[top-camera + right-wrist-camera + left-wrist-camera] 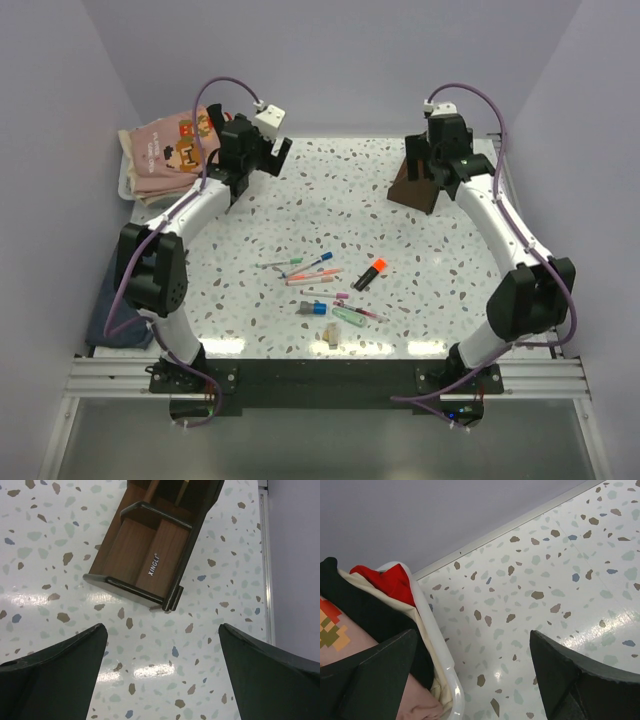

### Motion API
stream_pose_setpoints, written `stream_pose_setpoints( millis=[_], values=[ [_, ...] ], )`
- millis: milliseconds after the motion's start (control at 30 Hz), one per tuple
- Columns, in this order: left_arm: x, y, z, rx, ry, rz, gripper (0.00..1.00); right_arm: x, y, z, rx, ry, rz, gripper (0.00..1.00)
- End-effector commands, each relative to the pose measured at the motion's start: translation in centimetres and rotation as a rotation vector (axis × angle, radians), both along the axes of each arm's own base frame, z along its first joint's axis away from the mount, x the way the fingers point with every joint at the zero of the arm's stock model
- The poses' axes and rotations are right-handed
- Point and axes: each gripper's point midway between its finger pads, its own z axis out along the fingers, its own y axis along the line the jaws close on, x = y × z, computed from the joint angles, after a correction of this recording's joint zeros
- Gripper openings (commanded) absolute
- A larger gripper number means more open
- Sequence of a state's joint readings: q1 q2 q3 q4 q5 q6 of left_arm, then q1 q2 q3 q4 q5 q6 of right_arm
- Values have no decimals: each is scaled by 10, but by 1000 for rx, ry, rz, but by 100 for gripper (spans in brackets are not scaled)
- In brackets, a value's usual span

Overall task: Sort the stationery into containers
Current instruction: Move the storage box to the center of the board.

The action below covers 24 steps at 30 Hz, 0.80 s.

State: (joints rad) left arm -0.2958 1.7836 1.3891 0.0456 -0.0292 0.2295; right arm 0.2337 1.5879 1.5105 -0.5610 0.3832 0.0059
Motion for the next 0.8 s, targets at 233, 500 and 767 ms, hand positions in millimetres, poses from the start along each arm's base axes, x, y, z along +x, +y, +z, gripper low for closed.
stream_pose_setpoints(
  millis=[233, 500, 767],
  values=[
    [-21, 1, 13, 42, 88, -31, 98, 58, -22, 16, 136, -29, -157, 80],
    [-37, 5, 2, 30, 104, -27, 96, 83, -33, -14, 165, 52, -233, 52],
    [-38, 6, -6, 38, 119, -22, 96, 106, -47, -31, 194, 56, -306, 46]
  ],
)
